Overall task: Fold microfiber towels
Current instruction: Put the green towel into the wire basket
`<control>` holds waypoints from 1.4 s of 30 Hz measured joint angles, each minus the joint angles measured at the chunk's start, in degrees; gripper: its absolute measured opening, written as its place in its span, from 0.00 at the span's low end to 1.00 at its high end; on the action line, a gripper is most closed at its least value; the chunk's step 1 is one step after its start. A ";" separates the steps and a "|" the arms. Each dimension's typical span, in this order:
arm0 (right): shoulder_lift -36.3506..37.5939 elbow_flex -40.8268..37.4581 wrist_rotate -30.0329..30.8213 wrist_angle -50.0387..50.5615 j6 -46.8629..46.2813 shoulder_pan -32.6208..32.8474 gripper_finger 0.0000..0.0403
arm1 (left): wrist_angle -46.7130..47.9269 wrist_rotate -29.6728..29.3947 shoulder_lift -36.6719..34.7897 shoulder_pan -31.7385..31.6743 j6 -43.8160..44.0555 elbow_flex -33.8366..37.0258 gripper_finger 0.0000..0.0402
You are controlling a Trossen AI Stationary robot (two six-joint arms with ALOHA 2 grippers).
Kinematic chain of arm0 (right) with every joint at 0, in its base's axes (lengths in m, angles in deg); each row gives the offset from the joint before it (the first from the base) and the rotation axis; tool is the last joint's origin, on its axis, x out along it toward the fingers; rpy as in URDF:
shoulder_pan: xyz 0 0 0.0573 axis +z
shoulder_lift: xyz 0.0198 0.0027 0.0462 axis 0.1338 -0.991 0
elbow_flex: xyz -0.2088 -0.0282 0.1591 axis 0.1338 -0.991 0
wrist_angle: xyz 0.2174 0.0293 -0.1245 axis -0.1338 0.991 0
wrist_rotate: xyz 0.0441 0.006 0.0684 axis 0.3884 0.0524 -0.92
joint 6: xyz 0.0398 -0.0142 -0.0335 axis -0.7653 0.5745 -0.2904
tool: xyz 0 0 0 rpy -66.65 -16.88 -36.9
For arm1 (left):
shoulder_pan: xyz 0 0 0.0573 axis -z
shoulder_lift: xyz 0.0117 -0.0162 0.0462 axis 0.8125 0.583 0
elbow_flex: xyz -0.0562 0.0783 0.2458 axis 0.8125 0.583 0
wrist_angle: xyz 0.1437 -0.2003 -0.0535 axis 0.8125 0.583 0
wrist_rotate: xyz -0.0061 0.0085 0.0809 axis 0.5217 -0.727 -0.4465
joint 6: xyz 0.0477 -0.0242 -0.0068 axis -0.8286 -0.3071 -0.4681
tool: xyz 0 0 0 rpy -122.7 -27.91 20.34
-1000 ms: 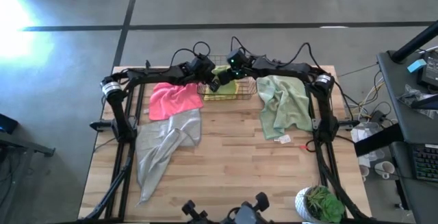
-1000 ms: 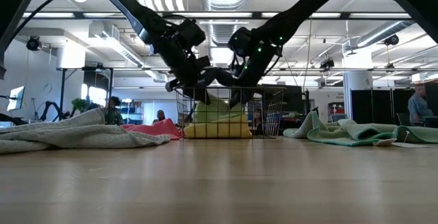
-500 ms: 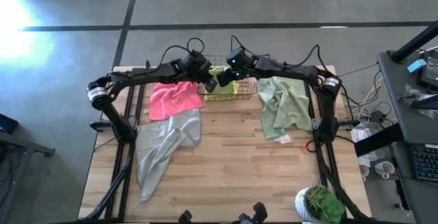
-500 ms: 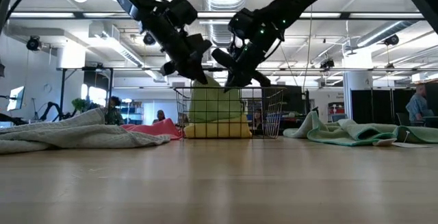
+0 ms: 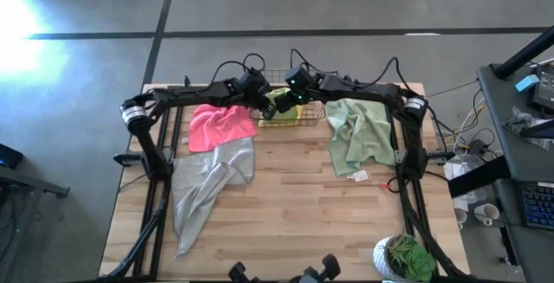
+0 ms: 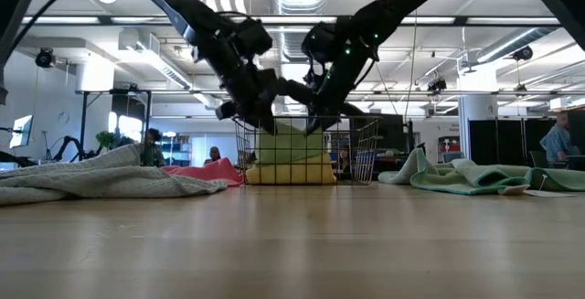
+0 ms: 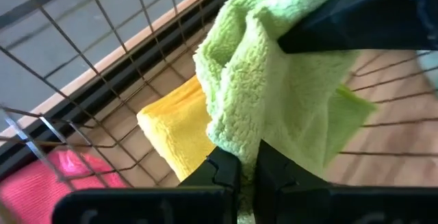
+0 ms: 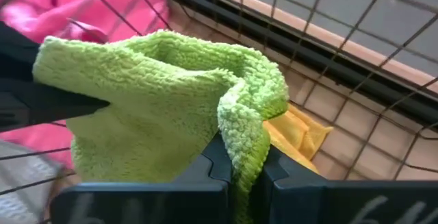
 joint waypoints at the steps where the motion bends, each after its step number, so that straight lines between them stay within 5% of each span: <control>1: -0.38 0.00 0.00 -0.05 0.28 -0.20 0.02 | -0.45 -0.13 0.64 -0.08 0.00 0.00 0.00; 16: -4.17 0.07 -2.43 -1.46 1.60 -1.97 0.03 | -2.77 -4.58 3.61 -1.10 -0.11 0.00 0.04; 33: -3.80 2.41 -1.47 0.34 1.96 -2.63 0.31 | -2.98 -6.26 3.33 -1.28 -6.68 -2.40 0.05; 42: -3.60 5.65 -1.57 4.08 2.68 -2.99 0.36 | -3.33 -6.08 3.31 -1.21 -8.74 -2.58 0.25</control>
